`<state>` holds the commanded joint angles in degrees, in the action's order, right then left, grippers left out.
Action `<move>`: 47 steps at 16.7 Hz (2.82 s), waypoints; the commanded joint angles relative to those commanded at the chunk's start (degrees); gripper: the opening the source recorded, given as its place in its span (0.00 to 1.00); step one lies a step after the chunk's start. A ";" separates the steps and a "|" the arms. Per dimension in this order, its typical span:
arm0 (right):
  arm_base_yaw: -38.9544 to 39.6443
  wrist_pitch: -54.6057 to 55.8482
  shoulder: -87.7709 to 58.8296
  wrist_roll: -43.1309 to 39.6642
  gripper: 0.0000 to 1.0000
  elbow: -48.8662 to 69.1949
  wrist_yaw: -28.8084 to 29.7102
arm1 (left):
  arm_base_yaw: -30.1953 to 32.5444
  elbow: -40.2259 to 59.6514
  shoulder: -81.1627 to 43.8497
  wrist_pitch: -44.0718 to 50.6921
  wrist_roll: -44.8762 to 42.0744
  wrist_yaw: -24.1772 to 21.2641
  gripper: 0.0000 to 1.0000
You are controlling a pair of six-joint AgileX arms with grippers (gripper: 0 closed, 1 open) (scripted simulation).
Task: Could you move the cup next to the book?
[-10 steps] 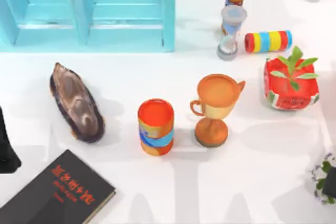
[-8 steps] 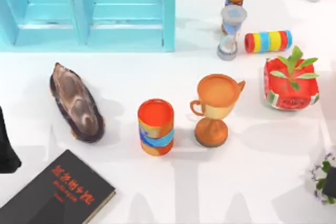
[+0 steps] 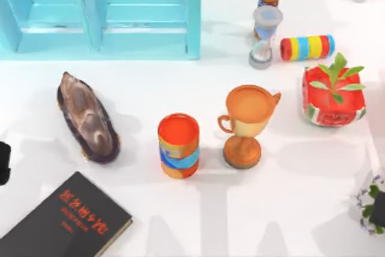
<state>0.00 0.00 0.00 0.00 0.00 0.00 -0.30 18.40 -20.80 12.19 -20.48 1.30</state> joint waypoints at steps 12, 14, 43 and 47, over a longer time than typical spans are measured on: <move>0.00 0.00 0.00 0.00 1.00 0.00 0.00 | -11.39 50.23 -66.78 39.32 -63.41 -0.20 1.00; 0.00 0.00 0.00 0.00 1.00 0.00 0.00 | -14.94 57.29 -74.48 45.25 -72.65 -0.49 1.00; 0.00 0.00 0.00 0.00 1.00 0.00 0.00 | -33.49 65.98 -98.35 42.83 -104.88 -1.45 1.00; 0.00 0.00 0.00 0.00 1.00 0.00 0.00 | -33.51 65.56 -98.50 42.37 -104.92 -1.45 1.00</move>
<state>0.00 0.00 0.00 0.00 0.00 0.00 -33.81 83.96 -119.30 54.56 -125.40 -0.15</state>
